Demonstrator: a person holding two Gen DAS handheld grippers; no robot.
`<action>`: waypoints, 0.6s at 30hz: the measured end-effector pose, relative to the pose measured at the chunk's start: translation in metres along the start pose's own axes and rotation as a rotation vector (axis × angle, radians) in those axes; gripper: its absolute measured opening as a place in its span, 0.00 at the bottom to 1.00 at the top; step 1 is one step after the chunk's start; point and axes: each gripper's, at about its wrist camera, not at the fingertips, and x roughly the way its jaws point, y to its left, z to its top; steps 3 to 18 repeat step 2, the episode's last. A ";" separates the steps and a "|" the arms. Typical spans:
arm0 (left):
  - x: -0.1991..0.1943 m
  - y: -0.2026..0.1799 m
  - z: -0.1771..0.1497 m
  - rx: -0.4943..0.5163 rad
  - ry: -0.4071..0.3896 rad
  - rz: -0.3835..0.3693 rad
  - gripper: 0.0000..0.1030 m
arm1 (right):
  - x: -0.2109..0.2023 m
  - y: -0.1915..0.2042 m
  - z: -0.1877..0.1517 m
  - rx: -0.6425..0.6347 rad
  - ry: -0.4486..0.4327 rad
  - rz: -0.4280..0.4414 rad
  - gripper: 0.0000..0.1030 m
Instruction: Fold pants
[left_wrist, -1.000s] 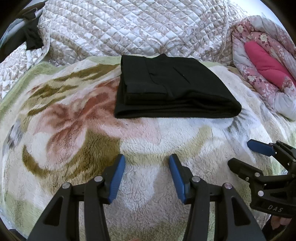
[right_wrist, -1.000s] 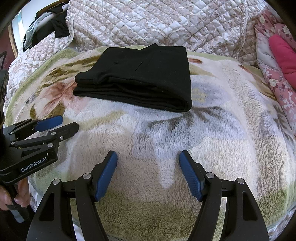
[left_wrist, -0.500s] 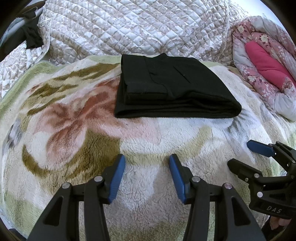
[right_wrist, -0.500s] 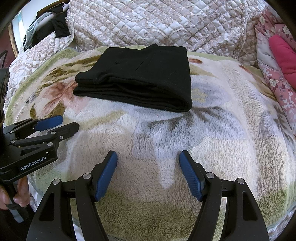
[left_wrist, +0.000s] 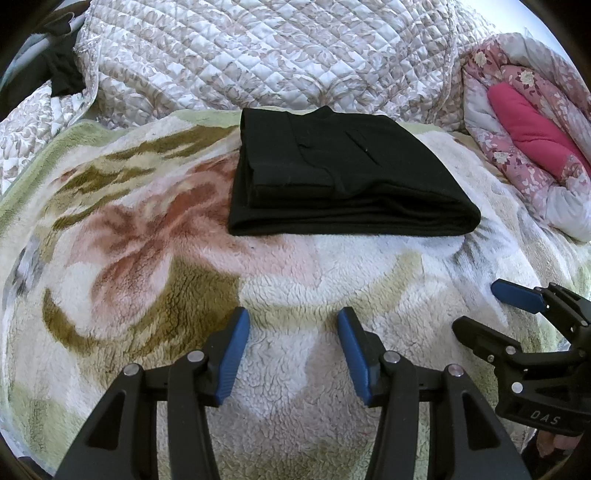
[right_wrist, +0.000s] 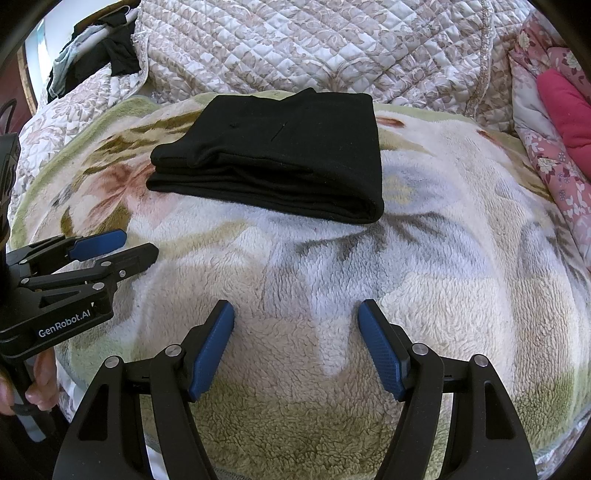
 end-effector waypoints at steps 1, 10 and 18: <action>0.000 0.000 0.001 -0.001 0.001 -0.001 0.52 | 0.000 0.000 0.000 0.001 -0.001 0.003 0.68; 0.000 0.000 0.001 0.000 0.000 -0.001 0.52 | 0.000 0.000 0.000 0.000 -0.004 0.003 0.68; 0.000 0.000 0.001 0.000 0.000 -0.001 0.52 | 0.000 0.000 0.000 0.000 -0.004 0.003 0.68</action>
